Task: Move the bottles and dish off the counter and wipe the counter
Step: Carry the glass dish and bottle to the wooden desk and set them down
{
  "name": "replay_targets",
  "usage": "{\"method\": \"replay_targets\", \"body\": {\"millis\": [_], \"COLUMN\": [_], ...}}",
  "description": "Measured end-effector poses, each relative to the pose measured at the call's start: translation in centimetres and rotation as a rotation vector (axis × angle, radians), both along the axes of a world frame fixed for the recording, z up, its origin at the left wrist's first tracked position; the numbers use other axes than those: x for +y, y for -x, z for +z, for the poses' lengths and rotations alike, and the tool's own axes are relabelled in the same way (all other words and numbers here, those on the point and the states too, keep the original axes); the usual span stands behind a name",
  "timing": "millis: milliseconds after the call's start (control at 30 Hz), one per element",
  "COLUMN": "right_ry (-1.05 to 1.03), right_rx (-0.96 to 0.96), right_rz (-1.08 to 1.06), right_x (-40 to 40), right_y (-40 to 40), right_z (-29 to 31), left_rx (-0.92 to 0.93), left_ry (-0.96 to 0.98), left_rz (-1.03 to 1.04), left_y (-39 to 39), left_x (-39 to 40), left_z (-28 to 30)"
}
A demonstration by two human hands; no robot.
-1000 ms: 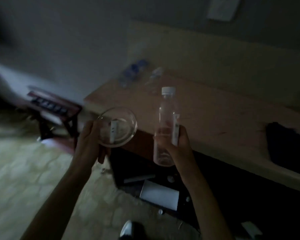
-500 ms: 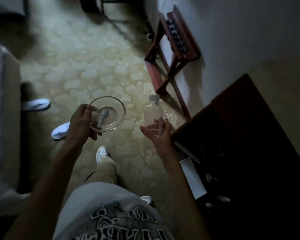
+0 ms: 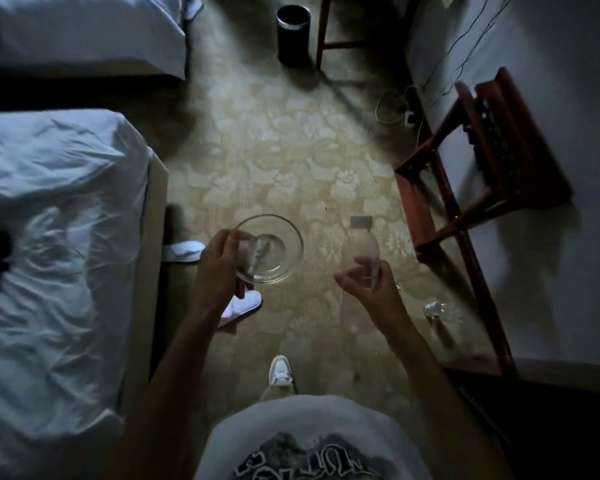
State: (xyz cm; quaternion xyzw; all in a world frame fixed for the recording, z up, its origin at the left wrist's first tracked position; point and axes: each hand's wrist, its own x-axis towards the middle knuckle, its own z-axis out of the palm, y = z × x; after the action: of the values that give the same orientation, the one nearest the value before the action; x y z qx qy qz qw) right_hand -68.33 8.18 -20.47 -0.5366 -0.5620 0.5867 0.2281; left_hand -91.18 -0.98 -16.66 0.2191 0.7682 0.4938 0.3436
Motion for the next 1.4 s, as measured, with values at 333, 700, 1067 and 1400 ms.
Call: {"method": "replay_targets", "body": {"millis": [333,700,1067,1400], "right_ry": [0.119,0.039,0.143,0.057], "right_rx": [0.034,0.082,-0.030,0.072], "right_rz": [-0.064,0.087,0.107,0.005], "right_x": [18.5,48.8,69.4,91.4], "right_y": [10.6,28.3,50.1,68.3], "right_z": [-5.0,1.0,-2.3,0.5], "left_rx": [-0.031,0.000,-0.058,0.007], "left_ry": [0.060,-0.045,0.055,-0.029], "left_rz": [-0.018,0.054,0.150,0.032], "left_y": [10.4,26.0,47.8,67.5], "left_x": [19.3,45.0,66.5,89.7], "left_z": [-4.6,-0.9,-5.1,-1.0]}}
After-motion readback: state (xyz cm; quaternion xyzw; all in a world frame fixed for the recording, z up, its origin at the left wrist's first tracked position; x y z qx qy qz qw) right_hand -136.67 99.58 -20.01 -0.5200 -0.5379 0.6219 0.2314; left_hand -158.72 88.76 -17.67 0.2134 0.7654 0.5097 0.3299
